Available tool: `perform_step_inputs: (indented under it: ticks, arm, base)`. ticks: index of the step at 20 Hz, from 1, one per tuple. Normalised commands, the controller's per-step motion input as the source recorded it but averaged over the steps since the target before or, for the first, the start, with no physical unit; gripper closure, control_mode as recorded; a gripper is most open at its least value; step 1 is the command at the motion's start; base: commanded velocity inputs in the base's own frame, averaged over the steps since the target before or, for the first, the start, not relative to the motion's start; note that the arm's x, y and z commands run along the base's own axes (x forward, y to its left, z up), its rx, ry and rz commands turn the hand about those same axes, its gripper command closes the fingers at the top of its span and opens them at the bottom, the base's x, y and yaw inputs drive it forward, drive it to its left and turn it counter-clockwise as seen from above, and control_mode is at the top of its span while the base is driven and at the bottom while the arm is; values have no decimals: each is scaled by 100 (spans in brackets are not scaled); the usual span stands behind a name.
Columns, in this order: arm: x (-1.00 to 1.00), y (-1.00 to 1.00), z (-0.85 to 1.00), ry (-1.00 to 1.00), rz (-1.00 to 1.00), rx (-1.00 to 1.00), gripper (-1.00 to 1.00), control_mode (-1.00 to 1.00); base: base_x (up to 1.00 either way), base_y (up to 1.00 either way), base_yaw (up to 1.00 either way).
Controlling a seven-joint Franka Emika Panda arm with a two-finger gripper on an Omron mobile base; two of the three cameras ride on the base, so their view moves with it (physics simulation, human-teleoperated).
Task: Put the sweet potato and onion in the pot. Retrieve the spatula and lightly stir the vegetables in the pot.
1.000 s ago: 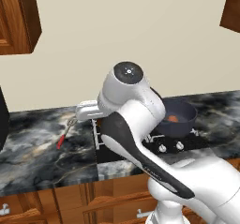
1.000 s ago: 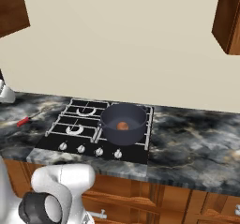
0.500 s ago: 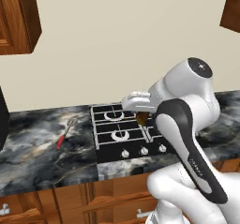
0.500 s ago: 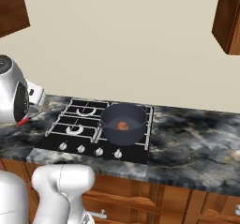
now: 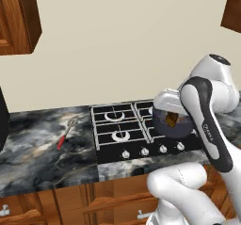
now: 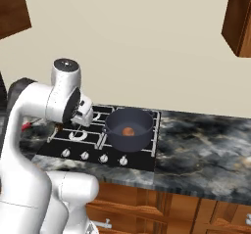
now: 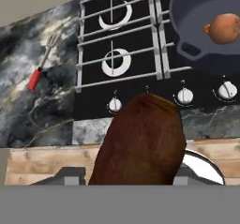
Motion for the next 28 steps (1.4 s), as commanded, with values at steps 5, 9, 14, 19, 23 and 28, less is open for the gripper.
perform_step_inputs:
  ticks: [5, 9, 14, 19, 23, 28]
  arm:
    - [68, -99, -17, 45, -8, -13, 100, -100]
    - [77, -72, -7, 49, -5, -34, 100, -100]
    - [43, -54, -45, 19, 0, -15, 100, -100]
    - [88, -13, -78, -7, 7, 0, 100, -100]
    - [100, -8, -43, -3, 9, 0, 100, -100]
    - [64, -25, -9, 0, 10, 1, 100, -100]
  base:
    - [0, 0, 0]
    - [0, 0, 0]
    - [0, 0, 0]
    - [0, 0, 0]
    - [0, 0, 0]
    - [0, 0, 0]
